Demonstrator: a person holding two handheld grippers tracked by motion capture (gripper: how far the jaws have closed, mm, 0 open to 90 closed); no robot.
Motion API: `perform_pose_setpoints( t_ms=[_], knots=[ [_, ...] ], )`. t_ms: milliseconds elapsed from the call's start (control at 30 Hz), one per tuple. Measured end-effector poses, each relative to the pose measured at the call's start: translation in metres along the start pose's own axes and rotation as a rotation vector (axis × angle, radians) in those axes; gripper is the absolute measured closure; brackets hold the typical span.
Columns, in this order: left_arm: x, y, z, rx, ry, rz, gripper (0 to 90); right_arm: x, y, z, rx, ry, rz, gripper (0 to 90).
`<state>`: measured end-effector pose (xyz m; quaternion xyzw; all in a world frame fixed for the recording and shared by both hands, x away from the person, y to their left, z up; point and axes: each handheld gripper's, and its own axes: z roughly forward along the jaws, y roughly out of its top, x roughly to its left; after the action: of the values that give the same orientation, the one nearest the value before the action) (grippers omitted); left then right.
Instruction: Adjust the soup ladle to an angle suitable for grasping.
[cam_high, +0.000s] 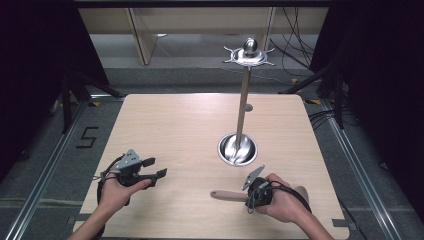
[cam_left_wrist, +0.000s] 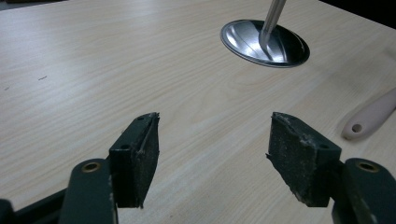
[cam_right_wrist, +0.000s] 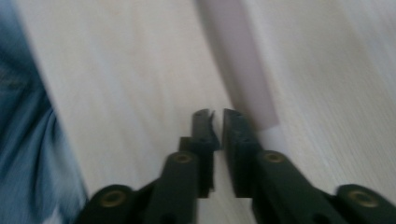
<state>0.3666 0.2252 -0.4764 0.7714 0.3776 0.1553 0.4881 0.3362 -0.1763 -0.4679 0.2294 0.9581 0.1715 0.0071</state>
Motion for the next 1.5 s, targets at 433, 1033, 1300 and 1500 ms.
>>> perform_pose_setpoints(
  t_ms=[433,1033,1300,1500],
  knots=[
    [-0.001,0.000,0.000,-0.001,0.008,-0.001,32.9,-0.006,0.013,-0.010,0.094,-0.106,-0.222,60.6],
    [0.000,0.000,0.000,0.002,0.000,-0.001,32.9,-0.018,0.021,0.010,0.223,-0.080,-0.358,68.1],
    [0.000,-0.001,0.001,0.004,0.002,-0.001,32.9,-0.021,0.023,0.012,0.233,-0.080,-0.381,75.5],
    [0.000,-0.001,0.001,-0.002,0.002,-0.005,32.9,-0.021,0.023,0.012,0.233,-0.091,-0.407,77.1]
  ],
)
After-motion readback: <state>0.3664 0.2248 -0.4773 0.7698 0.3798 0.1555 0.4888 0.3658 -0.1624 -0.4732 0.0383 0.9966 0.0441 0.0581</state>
